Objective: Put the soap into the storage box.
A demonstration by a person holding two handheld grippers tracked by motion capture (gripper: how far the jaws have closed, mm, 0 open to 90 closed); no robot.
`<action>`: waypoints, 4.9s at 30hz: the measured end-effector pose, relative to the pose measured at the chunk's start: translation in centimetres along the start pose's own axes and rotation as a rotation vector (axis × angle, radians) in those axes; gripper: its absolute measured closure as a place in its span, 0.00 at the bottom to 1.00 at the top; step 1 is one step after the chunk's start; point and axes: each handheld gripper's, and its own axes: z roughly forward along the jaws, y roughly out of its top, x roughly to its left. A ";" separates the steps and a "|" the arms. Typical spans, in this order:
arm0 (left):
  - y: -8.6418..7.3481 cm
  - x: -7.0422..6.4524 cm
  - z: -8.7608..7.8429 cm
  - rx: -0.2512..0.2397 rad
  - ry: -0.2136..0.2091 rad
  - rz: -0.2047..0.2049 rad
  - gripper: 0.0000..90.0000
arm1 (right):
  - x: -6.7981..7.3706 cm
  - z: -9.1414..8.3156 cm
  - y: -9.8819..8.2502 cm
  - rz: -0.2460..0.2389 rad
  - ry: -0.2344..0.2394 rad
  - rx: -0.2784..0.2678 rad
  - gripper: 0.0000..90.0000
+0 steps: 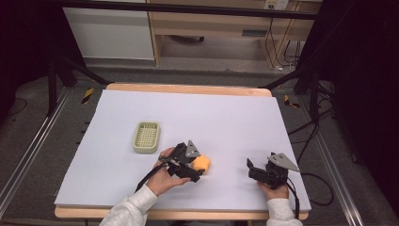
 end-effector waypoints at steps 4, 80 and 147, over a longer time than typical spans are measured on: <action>0.1 0.1 0.4 0.023 -0.009 0.005 0.24 | 0.0 0.0 0.0 0.000 0.000 0.000 0.05; 1.2 0.7 4.5 0.187 -0.078 0.038 0.29 | 0.0 0.1 0.0 0.002 0.006 0.010 0.05; -0.7 4.8 -3.5 0.090 0.002 -0.036 0.29 | -0.1 0.2 0.1 0.008 0.007 0.021 0.05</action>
